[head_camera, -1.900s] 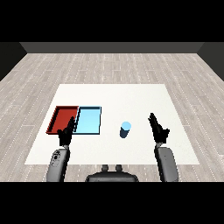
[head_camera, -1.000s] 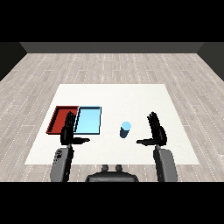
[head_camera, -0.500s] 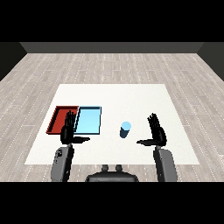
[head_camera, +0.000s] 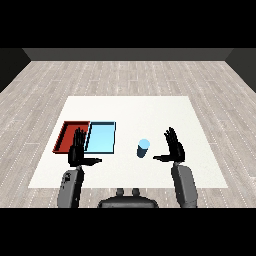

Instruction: Pick the blue can and put it in the blue box

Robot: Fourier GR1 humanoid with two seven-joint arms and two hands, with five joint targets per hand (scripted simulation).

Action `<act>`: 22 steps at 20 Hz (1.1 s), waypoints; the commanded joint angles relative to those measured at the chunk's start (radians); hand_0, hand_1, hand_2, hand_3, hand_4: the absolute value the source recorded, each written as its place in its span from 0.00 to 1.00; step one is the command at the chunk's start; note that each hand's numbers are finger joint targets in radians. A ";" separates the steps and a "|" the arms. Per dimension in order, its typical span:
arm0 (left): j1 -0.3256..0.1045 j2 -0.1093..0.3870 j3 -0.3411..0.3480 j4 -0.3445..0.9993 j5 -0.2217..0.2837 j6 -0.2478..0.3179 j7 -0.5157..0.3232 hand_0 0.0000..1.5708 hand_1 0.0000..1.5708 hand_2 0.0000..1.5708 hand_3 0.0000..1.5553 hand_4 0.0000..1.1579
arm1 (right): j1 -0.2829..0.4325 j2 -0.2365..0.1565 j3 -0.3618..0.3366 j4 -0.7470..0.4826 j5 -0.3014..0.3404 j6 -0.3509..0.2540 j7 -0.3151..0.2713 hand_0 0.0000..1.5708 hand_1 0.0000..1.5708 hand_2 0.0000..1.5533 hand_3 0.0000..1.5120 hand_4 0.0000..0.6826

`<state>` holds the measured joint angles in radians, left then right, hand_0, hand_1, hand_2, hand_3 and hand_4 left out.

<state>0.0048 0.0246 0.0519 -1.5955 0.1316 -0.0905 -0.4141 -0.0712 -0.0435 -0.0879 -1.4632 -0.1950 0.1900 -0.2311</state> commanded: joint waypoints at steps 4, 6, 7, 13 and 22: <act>0.006 -0.003 0.010 0.074 -0.003 -0.010 -0.065 0.00 0.00 0.00 0.00 0.00 | -0.087 -0.010 -0.036 0.109 -0.039 -0.013 0.025 0.00 0.00 0.00 0.00 0.00; -0.013 0.009 0.014 0.051 -0.001 -0.010 -0.045 0.00 0.00 0.00 0.00 0.00 | 0.009 0.042 0.081 0.012 -0.021 -0.085 0.028 0.00 0.00 0.00 0.00 0.00; -0.018 -0.023 -0.016 0.031 -0.004 0.024 -0.022 0.00 0.00 0.00 0.00 0.00 | -0.065 0.028 0.021 0.054 -0.034 -0.070 0.086 0.00 0.00 0.00 0.00 0.00; 0.022 0.011 0.015 0.012 0.041 -0.030 -0.023 0.00 0.00 0.00 0.00 0.00 | -0.116 0.033 0.034 0.261 -0.013 -0.059 -0.056 0.00 0.00 0.00 0.00 0.00; 0.014 0.006 0.012 -0.073 0.020 0.041 0.033 0.00 0.00 0.00 0.00 0.00 | -0.149 0.043 0.061 0.378 -0.009 -0.079 -0.131 0.00 0.00 0.00 0.00 0.00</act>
<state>-0.0004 0.0349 0.0719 -1.5815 0.1576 -0.0844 -0.4346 -0.1681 -0.0035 -0.0247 -1.1811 -0.2060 0.1106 -0.3216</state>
